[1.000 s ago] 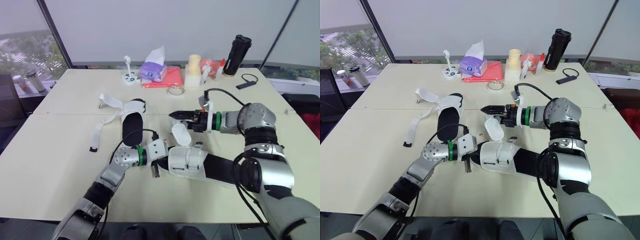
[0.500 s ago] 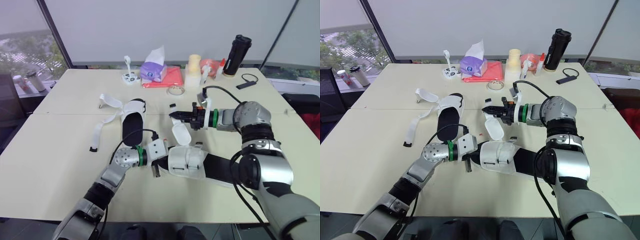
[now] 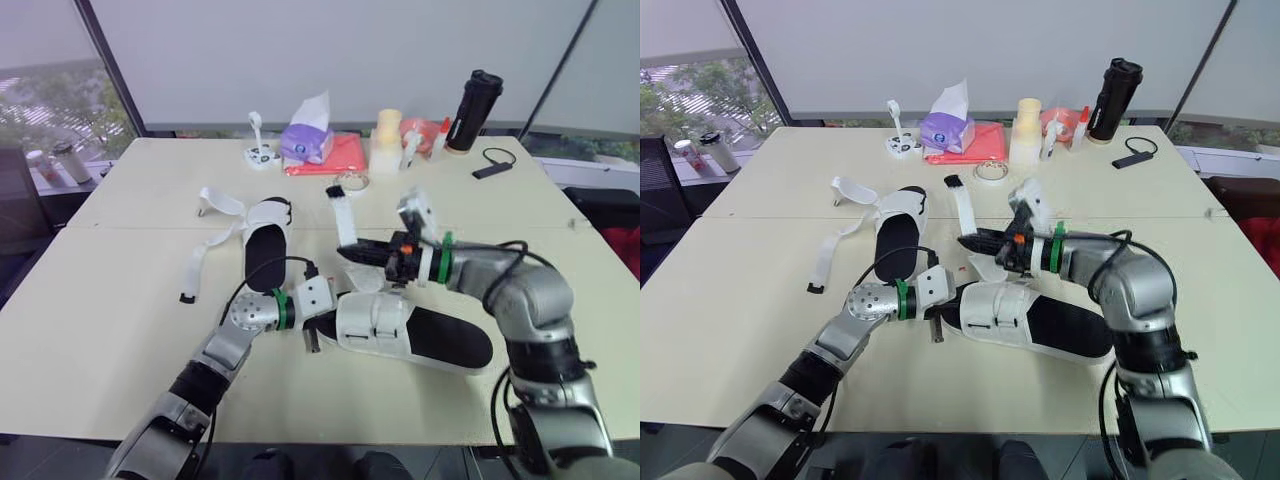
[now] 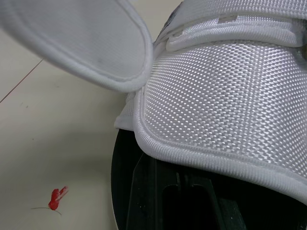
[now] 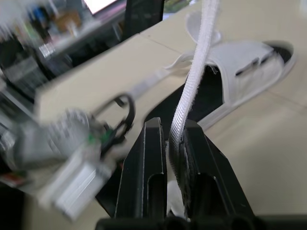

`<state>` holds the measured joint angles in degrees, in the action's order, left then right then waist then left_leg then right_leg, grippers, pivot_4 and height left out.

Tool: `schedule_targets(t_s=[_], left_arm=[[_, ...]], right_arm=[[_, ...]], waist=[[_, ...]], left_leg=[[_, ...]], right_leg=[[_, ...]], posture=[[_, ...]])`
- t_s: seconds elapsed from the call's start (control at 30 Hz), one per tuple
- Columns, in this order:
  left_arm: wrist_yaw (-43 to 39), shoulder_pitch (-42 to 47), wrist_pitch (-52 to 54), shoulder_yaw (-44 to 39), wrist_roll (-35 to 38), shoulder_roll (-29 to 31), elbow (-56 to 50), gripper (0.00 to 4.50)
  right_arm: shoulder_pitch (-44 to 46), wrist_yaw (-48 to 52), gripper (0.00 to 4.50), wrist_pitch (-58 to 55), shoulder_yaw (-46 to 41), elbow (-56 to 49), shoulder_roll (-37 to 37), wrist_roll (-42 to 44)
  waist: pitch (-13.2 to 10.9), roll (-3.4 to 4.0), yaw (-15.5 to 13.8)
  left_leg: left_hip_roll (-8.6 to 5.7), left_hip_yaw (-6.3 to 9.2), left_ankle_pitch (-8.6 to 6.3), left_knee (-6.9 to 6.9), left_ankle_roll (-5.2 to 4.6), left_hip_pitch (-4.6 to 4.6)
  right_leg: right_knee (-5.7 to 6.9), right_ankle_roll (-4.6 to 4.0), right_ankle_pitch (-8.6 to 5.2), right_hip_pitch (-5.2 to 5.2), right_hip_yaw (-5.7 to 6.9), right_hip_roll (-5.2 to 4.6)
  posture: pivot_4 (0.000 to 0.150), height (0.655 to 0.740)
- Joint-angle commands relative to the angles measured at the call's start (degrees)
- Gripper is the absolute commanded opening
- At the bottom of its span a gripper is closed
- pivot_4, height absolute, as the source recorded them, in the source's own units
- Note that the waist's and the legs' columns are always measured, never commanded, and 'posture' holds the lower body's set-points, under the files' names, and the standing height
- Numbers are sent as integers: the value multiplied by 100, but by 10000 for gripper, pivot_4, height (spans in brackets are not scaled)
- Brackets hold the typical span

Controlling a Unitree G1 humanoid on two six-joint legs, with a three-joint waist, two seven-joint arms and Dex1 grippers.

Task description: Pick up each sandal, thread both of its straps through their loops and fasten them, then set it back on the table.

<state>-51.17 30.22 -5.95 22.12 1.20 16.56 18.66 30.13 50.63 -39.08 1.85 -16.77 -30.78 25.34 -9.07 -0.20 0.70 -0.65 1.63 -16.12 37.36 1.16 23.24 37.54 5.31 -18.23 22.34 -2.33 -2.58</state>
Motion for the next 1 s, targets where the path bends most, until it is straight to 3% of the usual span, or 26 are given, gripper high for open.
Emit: schedule_targets(t_s=[0.03,0.17,0.2,0.27,0.47,0.5,0.57,0.8,0.93,1.0], left_arm=[[-80,-209,200,174,-352,174,518,0],[-183,-184,170,210,-349,174,573,0],[-204,-164,155,221,-354,163,606,0],[-229,-122,134,231,-359,138,671,0],[-306,3,43,241,-371,90,864,0],[-325,7,31,240,-373,94,885,0],[-349,8,8,238,-377,98,915,0],[-383,-21,-6,214,-369,98,914,0],[-388,-30,-10,205,-367,90,906,0],[-404,-24,-25,201,-369,95,918,0]], right_arm=[[-635,8,4593,2507,159,-303,-295,-1206],[-1344,-222,4593,4724,225,-89,-499,-2182],[-1441,-309,6841,5180,257,-33,-539,-2417],[-1555,-336,12727,5861,359,53,-630,-2735],[-1807,-965,42038,7966,396,263,-919,-4045],[-1880,-1085,44530,8177,317,343,-1022,-4278],[-2036,-1299,44530,8261,144,424,-1141,-4547],[-2822,-1129,44530,6199,-714,-112,-1302,-3222],[-3353,-826,44530,4221,-1179,-862,-1319,-1708],[-3463,-957,44530,2432,-1586,-1408,-1407,-39]], waist=[[0,-1,9],[0,-3,14],[-2,-6,13],[-4,-9,13],[-8,-16,-4],[-7,-18,-4],[-7,-19,-9],[-7,-21,-5],[-10,-27,-8],[-9,-24,3]], left_leg=[[0,0,0,0,0,-4],[0,-3,2,1,2,-22],[0,-3,3,0,3,-27],[1,-4,3,-7,3,-71],[2,-2,3,-15,3,-111],[2,-2,3,-14,3,-111],[2,-2,3,-12,3,-112],[4,-1,3,-12,3,-133],[9,1,0,-29,-1,-182],[10,1,-1,-29,-1,-181]], right_leg=[[0,0,0,-4,0,2],[2,1,0,-19,-1,8],[3,1,0,-23,-2,9],[0,1,-1,-63,-3,12],[-16,1,-1,-107,-2,14],[-16,1,-1,-108,-2,15],[-16,1,-1,-111,-2,14],[-16,0,-1,-135,-4,13],[-39,-3,-3,-186,-3,10],[-39,-3,-3,-185,-4,6]], posture=[[1500,7400],[1500,7400],[1500,7400],[1500,7400],[1500,7400],[1500,7400],[1500,7400],[1500,7400],[1500,7400],[1500,7400]])
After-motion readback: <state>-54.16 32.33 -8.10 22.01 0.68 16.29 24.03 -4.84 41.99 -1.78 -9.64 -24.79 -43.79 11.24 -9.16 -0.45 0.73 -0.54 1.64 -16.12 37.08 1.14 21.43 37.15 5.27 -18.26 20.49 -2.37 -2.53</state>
